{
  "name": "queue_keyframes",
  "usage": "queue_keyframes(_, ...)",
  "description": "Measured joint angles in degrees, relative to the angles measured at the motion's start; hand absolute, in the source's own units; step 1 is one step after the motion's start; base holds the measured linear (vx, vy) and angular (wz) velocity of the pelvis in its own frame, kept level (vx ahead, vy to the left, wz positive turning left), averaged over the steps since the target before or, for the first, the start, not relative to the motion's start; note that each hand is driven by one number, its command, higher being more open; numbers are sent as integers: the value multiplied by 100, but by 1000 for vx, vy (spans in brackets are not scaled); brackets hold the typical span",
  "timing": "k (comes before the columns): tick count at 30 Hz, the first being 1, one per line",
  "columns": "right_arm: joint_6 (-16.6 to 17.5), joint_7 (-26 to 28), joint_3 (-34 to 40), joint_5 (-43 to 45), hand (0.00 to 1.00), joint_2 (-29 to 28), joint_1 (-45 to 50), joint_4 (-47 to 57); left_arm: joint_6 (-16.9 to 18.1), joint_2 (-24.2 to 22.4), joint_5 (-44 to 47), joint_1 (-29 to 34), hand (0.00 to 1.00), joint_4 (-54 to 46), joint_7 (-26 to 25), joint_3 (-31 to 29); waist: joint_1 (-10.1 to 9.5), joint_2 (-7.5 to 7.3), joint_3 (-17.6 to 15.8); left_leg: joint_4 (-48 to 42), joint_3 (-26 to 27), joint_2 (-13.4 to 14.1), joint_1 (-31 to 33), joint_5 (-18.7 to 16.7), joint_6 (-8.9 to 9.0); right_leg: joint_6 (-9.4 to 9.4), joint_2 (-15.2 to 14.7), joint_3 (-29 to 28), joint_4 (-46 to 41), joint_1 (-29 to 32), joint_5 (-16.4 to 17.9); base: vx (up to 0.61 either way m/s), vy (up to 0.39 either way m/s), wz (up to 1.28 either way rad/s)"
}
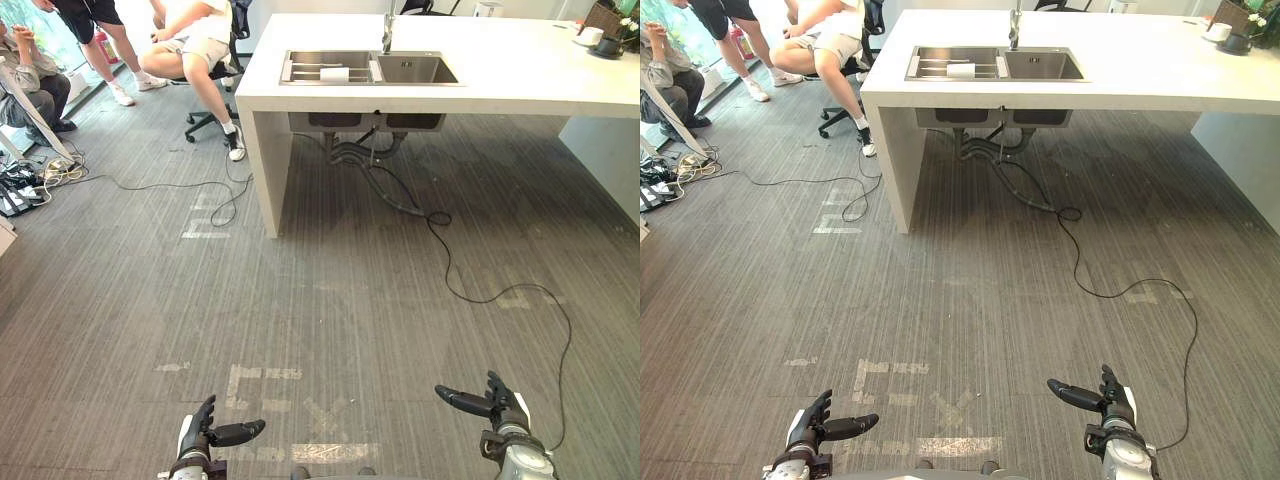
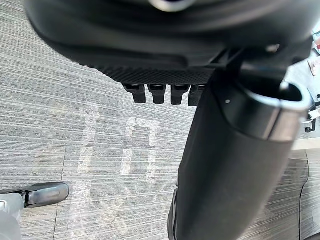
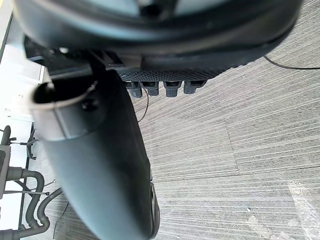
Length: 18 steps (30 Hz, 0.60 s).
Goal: Walk over to the sink, pick up the cup, carry it to the dishwasher, place the cup inside the dishwasher, then close the dishwasher door
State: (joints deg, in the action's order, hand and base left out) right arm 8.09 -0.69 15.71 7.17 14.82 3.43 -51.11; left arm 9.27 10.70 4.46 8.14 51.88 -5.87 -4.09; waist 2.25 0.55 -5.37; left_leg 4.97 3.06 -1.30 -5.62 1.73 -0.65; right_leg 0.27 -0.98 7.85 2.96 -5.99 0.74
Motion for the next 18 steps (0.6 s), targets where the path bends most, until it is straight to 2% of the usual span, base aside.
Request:
queue_keyframes(6,0,-22,20,2,100,0,-50,-16,0,-2,0,-24,100,0,0,2,2,27,3,-2,14,0,-17,-4,2,14,-1,0,0,-14,9,0,0,0)
queue_keyframes(14,-10,-39,91,3,100,-1,-48,-66,0,-41,1,6,100,1,2,11,2,178,73,0,14,1,-43,-5,4,18,-2,2,-26,-31,14,-36,-6,0)
queue_keyframes(18,-11,-57,195,6,100,-1,-49,-135,0,-43,1,7,100,1,1,14,0,181,77,0,13,7,-44,-4,4,17,2,6,-25,-31,15,0,0,0)
